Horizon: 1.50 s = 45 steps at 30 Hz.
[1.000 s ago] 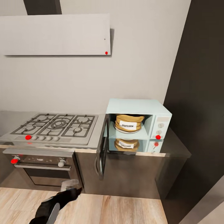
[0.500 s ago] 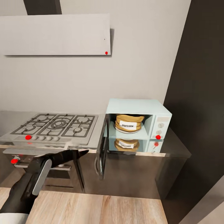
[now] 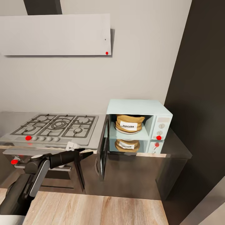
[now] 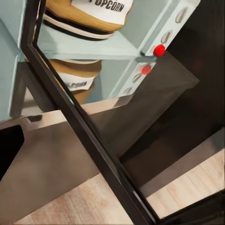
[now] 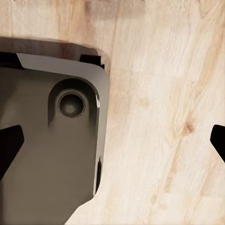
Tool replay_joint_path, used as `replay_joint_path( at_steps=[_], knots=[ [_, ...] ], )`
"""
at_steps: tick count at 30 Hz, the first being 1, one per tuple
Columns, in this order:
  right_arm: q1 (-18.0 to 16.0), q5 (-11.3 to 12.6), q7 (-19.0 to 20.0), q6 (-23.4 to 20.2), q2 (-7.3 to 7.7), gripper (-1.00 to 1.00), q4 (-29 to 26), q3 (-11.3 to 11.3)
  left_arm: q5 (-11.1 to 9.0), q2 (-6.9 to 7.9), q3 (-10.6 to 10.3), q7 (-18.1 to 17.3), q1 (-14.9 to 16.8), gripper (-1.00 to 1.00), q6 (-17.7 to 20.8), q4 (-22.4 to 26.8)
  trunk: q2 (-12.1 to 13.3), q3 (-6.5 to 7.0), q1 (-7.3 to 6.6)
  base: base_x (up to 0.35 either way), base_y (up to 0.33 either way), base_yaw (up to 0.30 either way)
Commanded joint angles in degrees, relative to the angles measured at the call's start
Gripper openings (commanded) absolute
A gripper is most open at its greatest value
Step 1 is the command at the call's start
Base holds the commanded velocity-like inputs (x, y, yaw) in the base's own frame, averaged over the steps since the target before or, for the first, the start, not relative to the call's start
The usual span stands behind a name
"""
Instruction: In the kitchen, take the popcorn bag from the countertop, put it into the microwave, and heat it until the popcorn is cooked so the cooked popcorn ends up inside the bag.
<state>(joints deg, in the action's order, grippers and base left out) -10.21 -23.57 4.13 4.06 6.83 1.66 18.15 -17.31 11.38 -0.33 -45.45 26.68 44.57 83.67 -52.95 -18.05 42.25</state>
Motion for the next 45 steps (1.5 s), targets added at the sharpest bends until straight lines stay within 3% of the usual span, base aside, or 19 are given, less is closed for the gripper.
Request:
replay_joint_path(
  at_steps=[1, 5, 21, 30, 45],
  knots=[
    [-0.1, -0.4, 0.1, 0.4, 0.04, 1.00, 0.2, 0.5, -0.6, -0.05, 0.0, -0.3, 0.0, 1.00, 0.3, 0.1, -0.1, -0.07, 0.01, 0.000, 0.000, -0.005],
    [-0.1, -0.3, 0.2, 0.1, 0.03, 1.00, 0.2, 0.4, -1.9, -0.13, 0.0, -1.6, 0.0, 1.00, 0.3, 0.3, -0.1, 0.06, 0.01, 0.000, 0.000, -0.111],
    [-0.1, -0.3, 0.2, 0.1, 0.12, 1.00, 0.2, 0.5, -1.9, -0.43, 0.0, -2.4, 0.0, 1.00, 0.3, 0.5, -0.1, 0.88, 0.01, 0.000, 0.000, -0.188],
    [-0.1, -0.3, 0.2, 0.0, 0.04, 1.00, 0.2, 0.4, -1.6, -2.25, -4.2, -1.7, 0.0, 1.00, 0.3, 0.5, -0.1, 1.34, 0.01, 0.000, 0.000, -0.189],
    [-0.1, -0.3, 0.2, 0.1, 0.10, 1.00, 0.2, 0.4, -1.5, -2.51, -4.4, -1.6, 0.0, 1.00, 0.4, 0.6, -0.1, 2.09, 0.01, 0.000, 0.000, -0.189]
  ],
)
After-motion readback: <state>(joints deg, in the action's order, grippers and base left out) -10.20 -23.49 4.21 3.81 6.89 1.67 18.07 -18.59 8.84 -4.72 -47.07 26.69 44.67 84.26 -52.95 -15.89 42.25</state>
